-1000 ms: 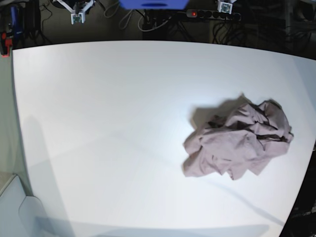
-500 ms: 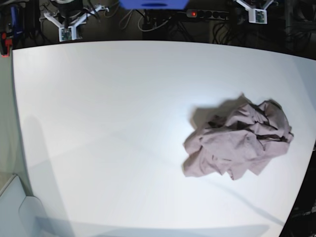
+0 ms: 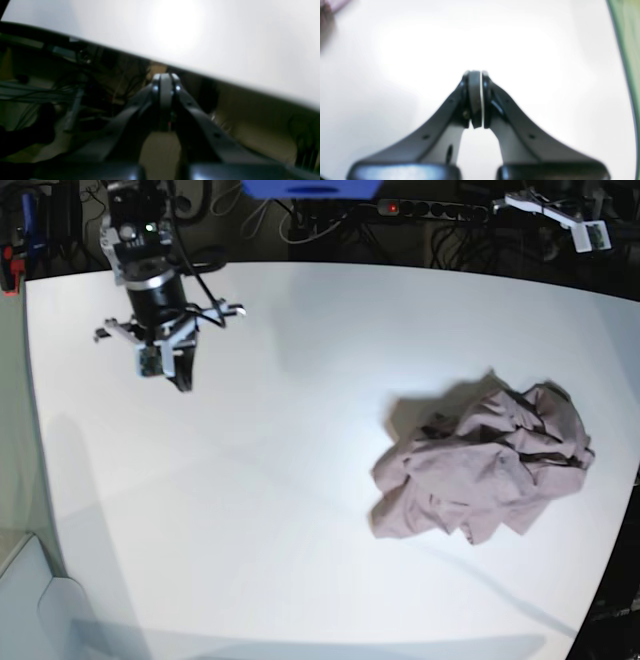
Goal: Layout the t-shirt on the table in an organized manner, then fold the t-shirt properly
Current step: 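Move the right gripper over the crumpled mauve t-shirt and lower, then grasp the t-shirt edge with the right gripper and drag it outward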
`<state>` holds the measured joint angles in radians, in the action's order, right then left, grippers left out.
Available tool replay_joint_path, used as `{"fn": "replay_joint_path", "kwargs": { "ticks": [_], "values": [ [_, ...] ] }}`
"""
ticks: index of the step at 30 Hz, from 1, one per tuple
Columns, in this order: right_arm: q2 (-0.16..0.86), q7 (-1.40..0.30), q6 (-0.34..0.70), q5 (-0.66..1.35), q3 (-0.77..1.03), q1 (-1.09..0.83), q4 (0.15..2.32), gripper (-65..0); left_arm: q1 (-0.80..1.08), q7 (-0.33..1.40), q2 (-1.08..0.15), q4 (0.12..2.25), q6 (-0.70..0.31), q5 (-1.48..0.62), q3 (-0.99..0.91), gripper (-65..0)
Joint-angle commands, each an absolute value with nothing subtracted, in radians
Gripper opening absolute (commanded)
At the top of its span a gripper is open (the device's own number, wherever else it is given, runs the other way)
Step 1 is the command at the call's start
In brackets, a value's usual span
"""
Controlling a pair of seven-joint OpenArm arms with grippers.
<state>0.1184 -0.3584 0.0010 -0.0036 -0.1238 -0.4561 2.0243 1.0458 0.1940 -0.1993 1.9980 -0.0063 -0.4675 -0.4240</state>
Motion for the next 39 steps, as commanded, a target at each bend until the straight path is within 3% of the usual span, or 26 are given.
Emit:
{"fn": "replay_joint_path", "kwargs": {
  "ticks": [1,7,11,21,26,28,34,39],
  "values": [
    [0.119,-0.332,0.005,-0.002,-0.159,-0.429,2.045,-65.0,1.064,0.177,-0.205,2.015,-0.004,-0.495,-0.446,-65.0],
    [0.111,-0.43,0.005,-0.004,-0.387,-0.229,2.045,-65.0,1.01,0.314,-0.2,2.018,-0.004,-0.544,-0.541,-65.0],
    [0.044,-0.524,0.007,-0.005,-0.539,-0.124,2.037,-64.0,0.974,0.387,-0.163,2.02,-0.004,-0.57,-0.601,-65.0],
    [-0.102,-0.561,0.007,-0.005,-0.777,0.096,1.808,-38.2,0.872,0.549,-0.133,2.02,-0.005,-0.57,-0.743,-65.0],
    [-0.133,-0.553,0.007,-0.005,-0.822,0.189,1.658,-29.9,0.826,0.633,-0.133,2.02,-0.005,-0.57,-0.797,-64.8],
    [-0.133,-0.552,0.007,-0.005,-0.845,0.228,1.607,-29.4,0.811,0.67,-0.133,2.02,-0.005,-0.57,-0.808,-62.0],
    [-0.133,-0.473,0.007,-0.005,-0.858,0.294,1.469,-29.4,0.786,0.688,-0.131,2.022,-0.007,-0.57,-0.809,-38.4],
    [-0.131,-0.409,0.007,-0.005,-0.858,0.337,1.336,-29.4,0.768,0.69,-0.134,2.022,-0.007,-0.57,-0.808,-41.3]
  ]
}}
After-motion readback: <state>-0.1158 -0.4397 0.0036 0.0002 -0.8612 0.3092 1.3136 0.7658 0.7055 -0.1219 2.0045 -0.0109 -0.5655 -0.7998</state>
